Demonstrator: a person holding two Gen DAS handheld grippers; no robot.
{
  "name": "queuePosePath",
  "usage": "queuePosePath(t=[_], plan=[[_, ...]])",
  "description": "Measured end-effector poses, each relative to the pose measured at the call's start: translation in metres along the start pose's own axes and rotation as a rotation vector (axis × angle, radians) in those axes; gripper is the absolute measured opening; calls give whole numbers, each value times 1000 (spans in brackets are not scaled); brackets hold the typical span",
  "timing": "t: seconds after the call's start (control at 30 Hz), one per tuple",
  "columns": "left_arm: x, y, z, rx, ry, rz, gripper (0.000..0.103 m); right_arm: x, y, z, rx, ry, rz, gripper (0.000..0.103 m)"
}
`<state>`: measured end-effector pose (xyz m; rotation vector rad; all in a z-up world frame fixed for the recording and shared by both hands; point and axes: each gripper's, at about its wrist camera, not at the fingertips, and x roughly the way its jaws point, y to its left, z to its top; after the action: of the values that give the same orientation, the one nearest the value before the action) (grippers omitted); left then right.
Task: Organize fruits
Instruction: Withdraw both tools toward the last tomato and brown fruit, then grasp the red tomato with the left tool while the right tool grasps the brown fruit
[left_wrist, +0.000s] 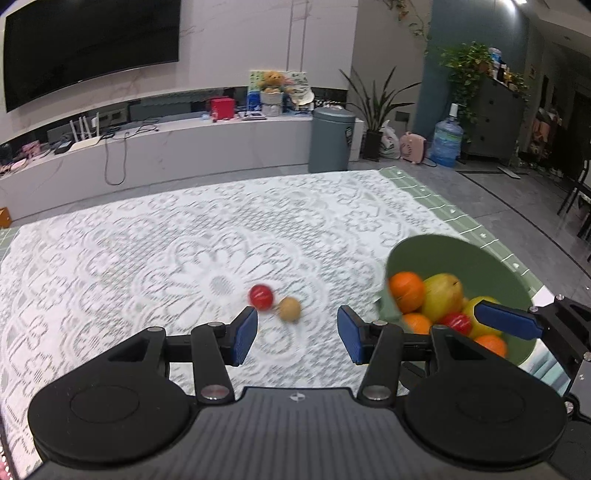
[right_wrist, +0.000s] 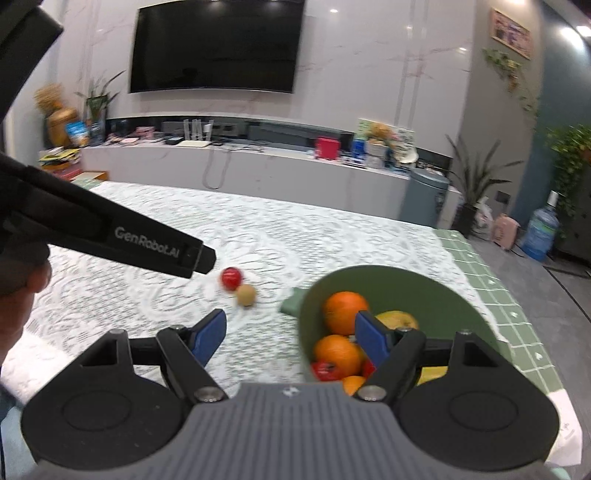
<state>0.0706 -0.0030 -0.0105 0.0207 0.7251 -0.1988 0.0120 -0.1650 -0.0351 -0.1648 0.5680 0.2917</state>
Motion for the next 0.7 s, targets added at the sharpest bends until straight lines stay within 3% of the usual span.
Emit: queuePosePath(t=[0.33,0.5,0.7], plan=[[-1,34,-28,-58,28,28,59,18,29,-1,-84,40,38,70],[4,45,-31,-89,34,25,59,31,36,0,-109,69,49,56],[11,53,-30,-101,32,-6,59,45,42,4,-150,74,61,45]])
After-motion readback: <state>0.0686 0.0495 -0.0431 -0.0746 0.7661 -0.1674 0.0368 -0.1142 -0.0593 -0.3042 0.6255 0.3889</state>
